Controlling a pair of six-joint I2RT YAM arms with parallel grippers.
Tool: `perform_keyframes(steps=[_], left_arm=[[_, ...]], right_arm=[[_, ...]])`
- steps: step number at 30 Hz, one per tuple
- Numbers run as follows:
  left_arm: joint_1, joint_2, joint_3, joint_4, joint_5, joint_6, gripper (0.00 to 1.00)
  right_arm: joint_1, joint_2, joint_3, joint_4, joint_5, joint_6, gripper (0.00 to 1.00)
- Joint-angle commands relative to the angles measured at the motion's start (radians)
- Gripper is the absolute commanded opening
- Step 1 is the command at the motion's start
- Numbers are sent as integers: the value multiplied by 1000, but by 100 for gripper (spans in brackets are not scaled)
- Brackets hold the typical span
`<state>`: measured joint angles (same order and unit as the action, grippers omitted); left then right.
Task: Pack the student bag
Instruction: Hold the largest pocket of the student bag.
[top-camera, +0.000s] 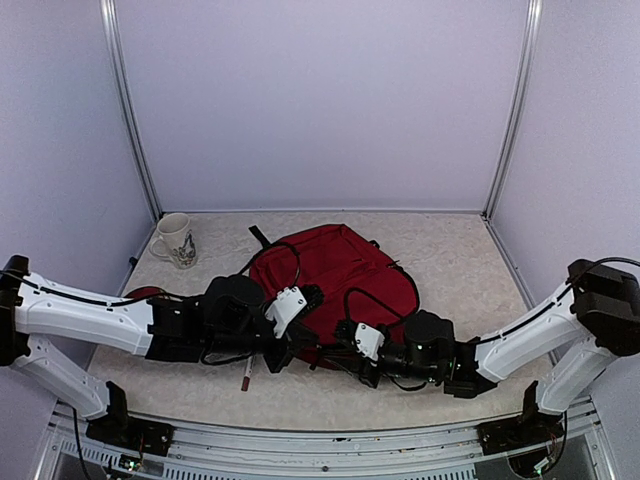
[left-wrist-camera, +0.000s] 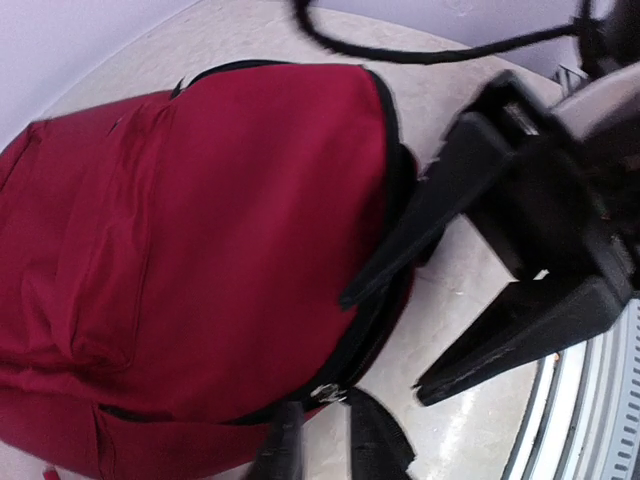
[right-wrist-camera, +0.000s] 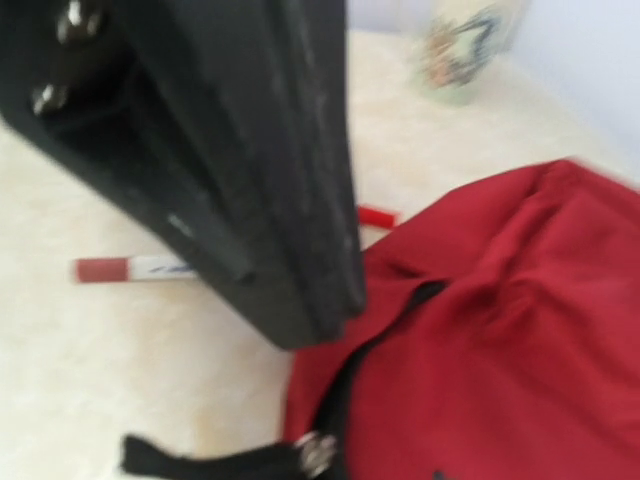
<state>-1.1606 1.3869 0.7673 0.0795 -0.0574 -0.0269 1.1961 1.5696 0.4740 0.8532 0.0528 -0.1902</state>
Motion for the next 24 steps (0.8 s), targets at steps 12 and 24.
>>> perform_keyframes(steps=[12,24], left_arm=[[266,-129,-218,87,-147,-712,99],[229,74,-169,169,-182,-784,99]], right_arm=[[128,-141,390,-1073,281,1090,46],[203,161,780,-1463,347,1258,59]])
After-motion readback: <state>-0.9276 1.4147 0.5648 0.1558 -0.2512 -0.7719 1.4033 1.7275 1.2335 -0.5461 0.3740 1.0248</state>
